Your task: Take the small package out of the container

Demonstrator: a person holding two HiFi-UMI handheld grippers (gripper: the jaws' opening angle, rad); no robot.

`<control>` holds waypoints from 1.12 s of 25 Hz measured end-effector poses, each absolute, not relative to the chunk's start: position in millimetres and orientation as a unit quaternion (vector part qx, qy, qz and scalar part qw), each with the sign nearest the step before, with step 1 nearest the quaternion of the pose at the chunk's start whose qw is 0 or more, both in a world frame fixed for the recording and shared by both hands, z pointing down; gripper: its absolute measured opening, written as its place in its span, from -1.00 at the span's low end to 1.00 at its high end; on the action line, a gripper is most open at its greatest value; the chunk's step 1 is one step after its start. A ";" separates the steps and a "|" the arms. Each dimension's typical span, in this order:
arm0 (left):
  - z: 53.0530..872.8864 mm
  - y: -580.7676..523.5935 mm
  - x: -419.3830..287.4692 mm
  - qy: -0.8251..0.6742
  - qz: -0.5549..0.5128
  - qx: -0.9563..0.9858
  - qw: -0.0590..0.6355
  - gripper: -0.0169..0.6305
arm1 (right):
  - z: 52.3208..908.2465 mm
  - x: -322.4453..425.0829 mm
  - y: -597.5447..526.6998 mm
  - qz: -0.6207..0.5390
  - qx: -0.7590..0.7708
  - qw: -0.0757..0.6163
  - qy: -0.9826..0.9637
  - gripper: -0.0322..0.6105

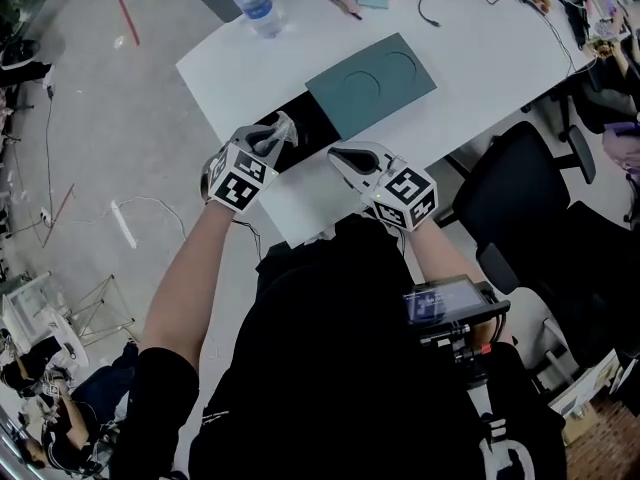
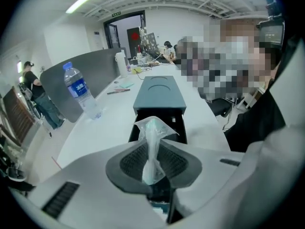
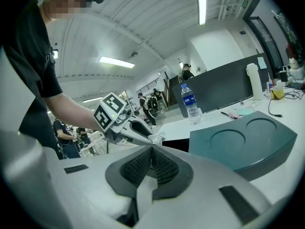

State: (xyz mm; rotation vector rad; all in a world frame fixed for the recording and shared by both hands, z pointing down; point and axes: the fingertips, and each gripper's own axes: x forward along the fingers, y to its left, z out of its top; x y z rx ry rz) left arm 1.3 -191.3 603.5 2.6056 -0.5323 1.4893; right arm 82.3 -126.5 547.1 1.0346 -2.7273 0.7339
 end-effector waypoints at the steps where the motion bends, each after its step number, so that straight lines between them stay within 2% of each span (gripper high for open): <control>1: 598.9 -190.8 -0.5 -0.178 0.481 0.857 0.045 -0.73 | 545.6 79.7 -126.1 0.242 0.345 0.068 -0.904 -0.82; 11: 553.3 -188.8 -25.8 -0.226 0.386 0.892 0.061 -0.74 | 527.0 57.9 -126.6 0.219 0.357 0.080 -0.905 -0.82; 28: 513.5 -154.7 -98.5 -0.308 0.308 0.897 0.072 -0.74 | 493.8 22.3 -117.7 0.179 0.357 0.077 -0.913 -0.82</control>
